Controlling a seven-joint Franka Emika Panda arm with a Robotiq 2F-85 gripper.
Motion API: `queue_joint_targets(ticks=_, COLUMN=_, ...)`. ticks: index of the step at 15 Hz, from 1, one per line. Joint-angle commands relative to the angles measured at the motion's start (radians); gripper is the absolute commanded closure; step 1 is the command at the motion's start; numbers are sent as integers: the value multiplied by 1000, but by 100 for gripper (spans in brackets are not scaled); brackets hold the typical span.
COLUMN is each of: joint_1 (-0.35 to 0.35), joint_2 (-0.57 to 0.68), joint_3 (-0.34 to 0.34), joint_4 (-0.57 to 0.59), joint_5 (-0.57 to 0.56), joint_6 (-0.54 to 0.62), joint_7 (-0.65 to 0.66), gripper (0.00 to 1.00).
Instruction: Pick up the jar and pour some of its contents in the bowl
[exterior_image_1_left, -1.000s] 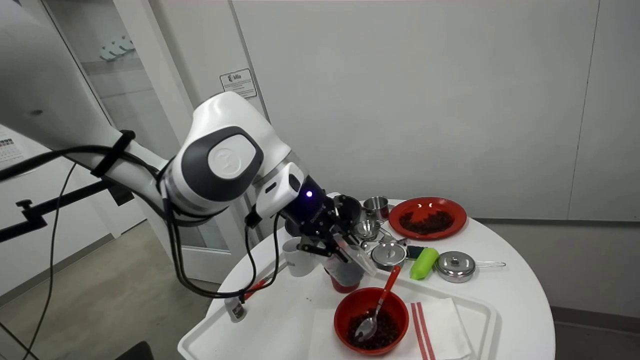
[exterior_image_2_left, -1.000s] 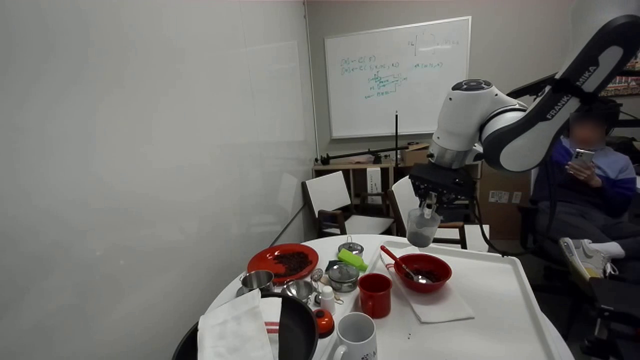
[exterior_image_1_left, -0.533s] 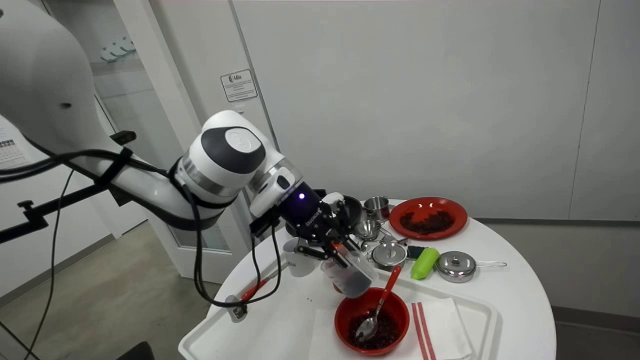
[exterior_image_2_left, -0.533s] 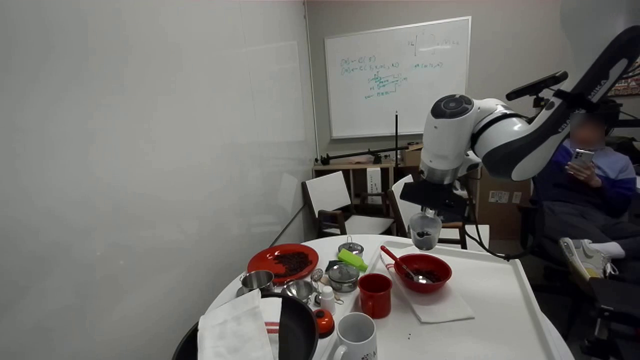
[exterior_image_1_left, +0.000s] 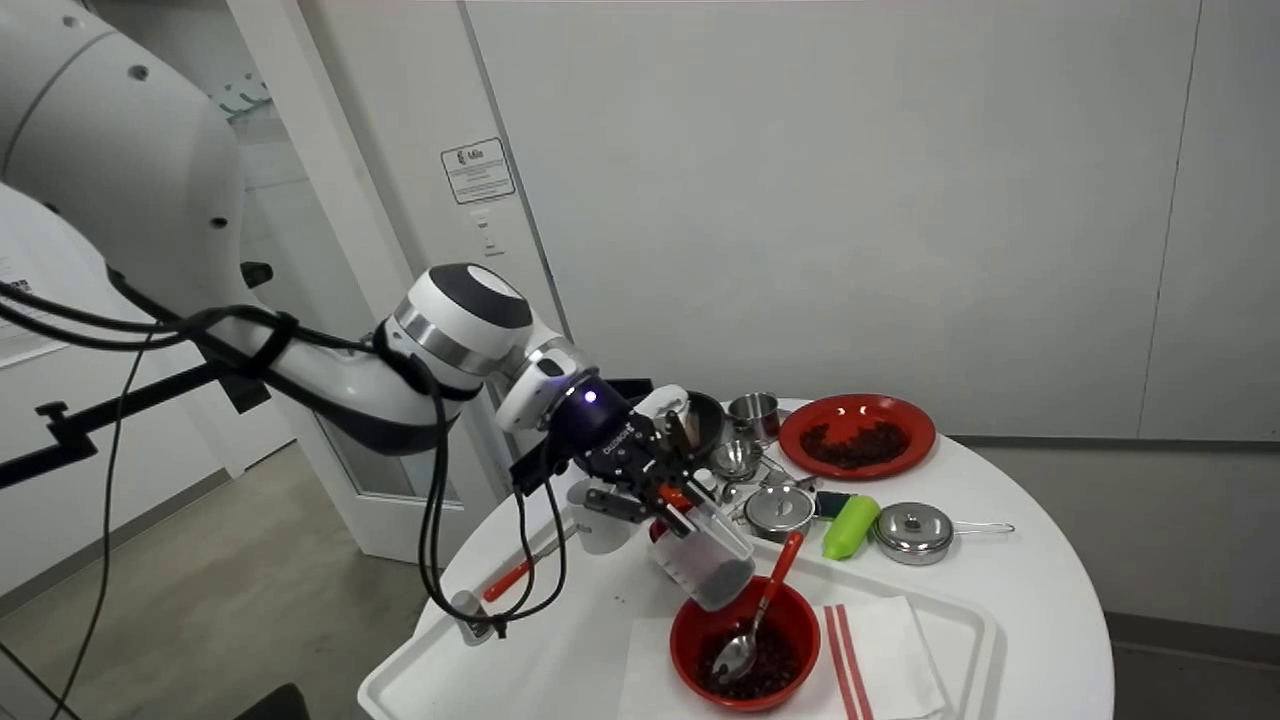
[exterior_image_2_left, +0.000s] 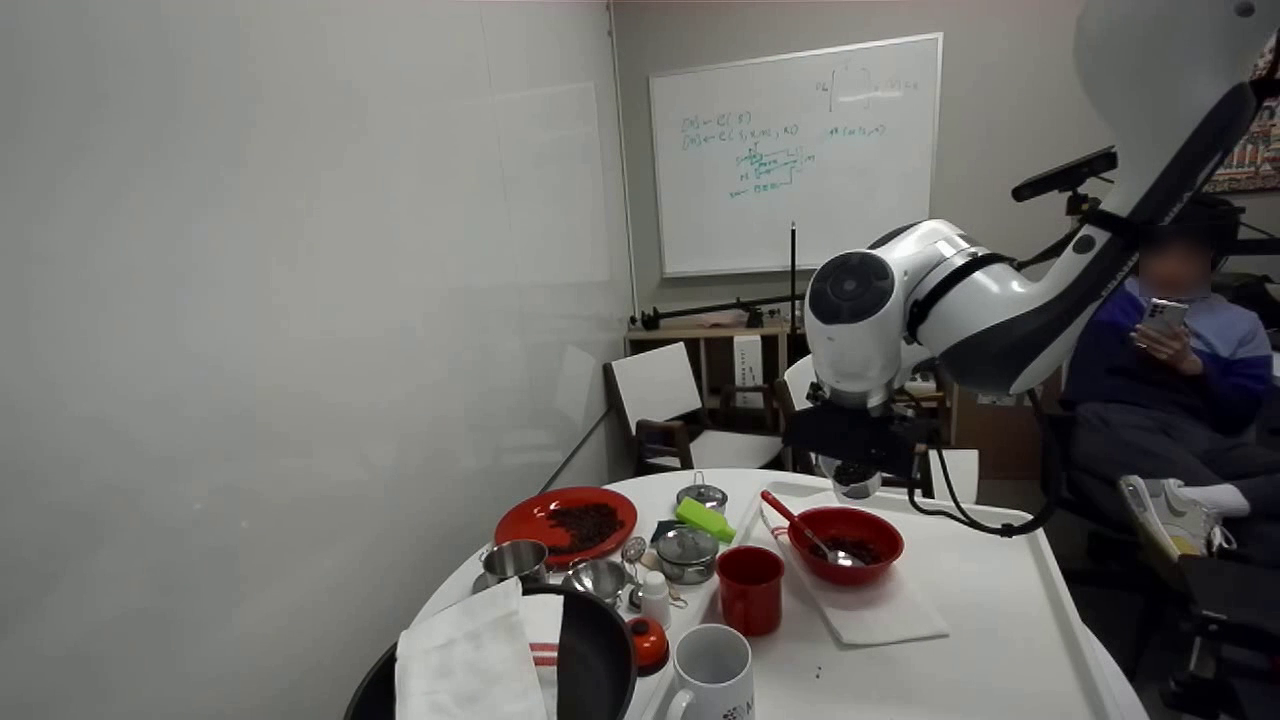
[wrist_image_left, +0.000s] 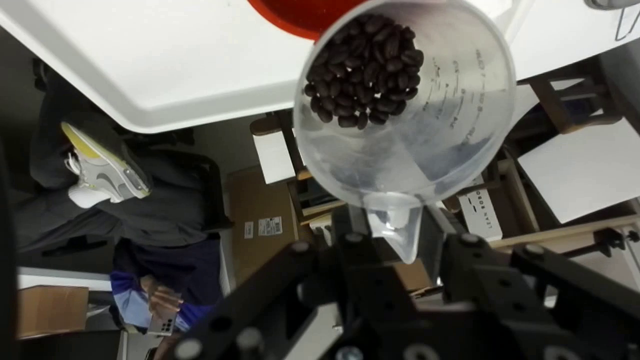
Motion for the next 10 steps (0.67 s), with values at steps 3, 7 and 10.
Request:
queue_joint_targets(ticks=3, joint_1=-32, joint_2=85, joint_3=78, joint_4=79, joint_5=-172, joint_6=-212, joint_7=135, gripper=88)
queue_joint_targets(ticks=7, joint_1=19, joint_2=134, joint_3=39, joint_4=139, joint_5=-194, joint_6=-308, joint_7=122, gripper=88)
queue_joint_targets(ticks=10, joint_1=62, joint_2=166, joint_3=12, joint_4=182, joint_5=-241, joint_6=-369, joint_7=121, gripper=88)
